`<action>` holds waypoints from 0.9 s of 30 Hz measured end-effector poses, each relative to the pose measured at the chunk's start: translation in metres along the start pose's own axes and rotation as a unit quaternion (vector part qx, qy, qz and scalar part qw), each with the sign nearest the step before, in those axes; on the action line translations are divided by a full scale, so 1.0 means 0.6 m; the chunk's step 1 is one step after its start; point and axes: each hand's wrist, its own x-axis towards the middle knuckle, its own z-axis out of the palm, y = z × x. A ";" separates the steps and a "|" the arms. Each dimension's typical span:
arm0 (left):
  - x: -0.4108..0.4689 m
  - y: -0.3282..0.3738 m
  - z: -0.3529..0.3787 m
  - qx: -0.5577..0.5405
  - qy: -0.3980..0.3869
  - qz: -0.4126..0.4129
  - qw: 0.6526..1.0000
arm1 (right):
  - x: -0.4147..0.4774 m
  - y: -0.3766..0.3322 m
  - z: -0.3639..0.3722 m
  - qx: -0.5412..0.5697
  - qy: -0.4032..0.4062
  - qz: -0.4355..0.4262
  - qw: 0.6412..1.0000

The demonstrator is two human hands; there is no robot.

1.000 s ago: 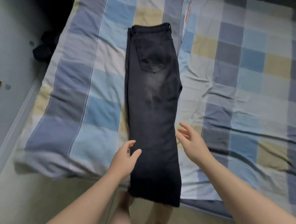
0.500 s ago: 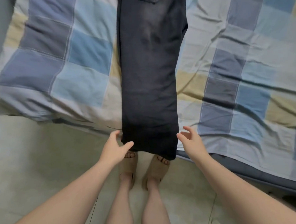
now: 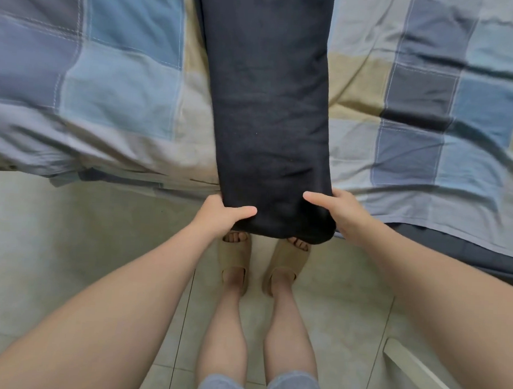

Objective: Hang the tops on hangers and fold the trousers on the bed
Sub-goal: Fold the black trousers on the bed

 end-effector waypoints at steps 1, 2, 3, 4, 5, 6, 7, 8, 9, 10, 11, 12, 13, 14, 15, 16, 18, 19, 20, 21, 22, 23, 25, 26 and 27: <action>-0.012 0.002 -0.004 -0.002 -0.020 -0.011 1.000 | -0.012 -0.001 -0.001 0.008 -0.007 0.008 1.000; -0.024 0.005 -0.008 -0.002 -0.040 -0.019 0.999 | -0.026 -0.003 -0.002 0.019 -0.012 0.019 1.000; -0.037 0.009 -0.013 -0.003 -0.058 -0.024 0.998 | -0.042 -0.006 -0.002 0.025 -0.016 0.030 0.999; -0.052 0.013 -0.019 -0.001 -0.071 -0.027 0.997 | -0.060 -0.009 -0.002 0.030 -0.017 0.040 0.999; -0.069 0.019 -0.025 -0.003 -0.079 -0.028 0.997 | -0.080 -0.015 0.000 0.033 -0.018 0.050 0.998; -0.087 0.025 -0.033 -0.002 -0.083 -0.027 0.996 | -0.101 -0.020 0.002 0.033 -0.020 0.057 0.998; -0.105 0.031 -0.042 -0.004 -0.085 -0.027 0.996 | -0.125 -0.025 0.005 0.028 -0.019 0.059 0.998; -0.125 0.036 -0.051 -0.006 -0.087 -0.026 0.996 | -0.149 -0.031 0.009 0.021 -0.018 0.055 0.998; -0.147 0.042 -0.061 -0.010 -0.087 -0.024 0.996 | -0.175 -0.038 0.012 0.016 -0.015 0.048 0.999; -0.170 0.047 -0.071 -0.012 -0.084 -0.021 0.996 | -0.202 -0.044 0.016 0.016 -0.012 0.040 0.999; -0.194 0.052 -0.083 -0.013 -0.081 -0.015 0.997 | -0.232 -0.051 0.020 0.018 -0.010 0.031 0.999; -0.219 0.057 -0.093 -0.013 -0.078 -0.009 0.997 | -0.261 -0.057 0.025 0.024 -0.006 0.022 0.999; -0.250 0.064 -0.106 -0.014 -0.073 0.000 0.997 | -0.296 -0.062 0.030 0.029 0.000 0.010 1.000; -0.271 0.071 -0.114 -0.020 -0.066 0.009 0.998 | -0.317 -0.065 0.035 0.035 0.008 -0.002 0.999; -0.294 0.076 -0.124 -0.027 -0.056 0.017 0.998 | -0.344 -0.069 0.040 0.039 0.016 -0.015 0.999; -0.318 0.082 -0.133 -0.033 -0.046 0.026 0.998 | -0.369 -0.071 0.047 0.045 0.021 -0.029 0.998; -0.361 0.089 -0.152 -0.041 -0.025 0.039 0.998 | -0.416 -0.070 0.061 0.058 0.025 -0.054 0.997; -0.381 0.092 -0.160 -0.044 -0.016 0.044 0.998 | -0.438 -0.068 0.069 0.062 0.030 -0.064 0.996; -0.399 0.095 -0.167 -0.045 -0.008 0.049 0.998 | -0.459 -0.066 0.076 0.062 0.036 -0.073 0.995; -0.416 0.096 -0.173 -0.049 -0.004 0.052 0.997 | -0.478 -0.063 0.083 0.062 0.041 -0.080 0.994; -0.433 0.097 -0.176 -0.055 -0.001 0.053 0.997 | -0.495 -0.057 0.090 0.064 0.045 -0.083 0.993; -0.449 0.096 -0.178 -0.063 0.001 0.049 0.997 | -0.511 -0.050 0.095 0.070 0.048 -0.079 0.993; -0.481 0.090 -0.176 -0.078 0.004 0.042 0.996 | -0.540 -0.038 0.105 0.087 0.046 -0.059 0.993; -0.495 0.084 -0.174 -0.084 0.005 0.040 0.996 | -0.551 -0.031 0.109 0.094 0.040 -0.050 0.994; -0.505 0.075 -0.172 -0.090 0.010 0.037 0.995 | -0.562 -0.023 0.113 0.103 0.035 -0.044 0.993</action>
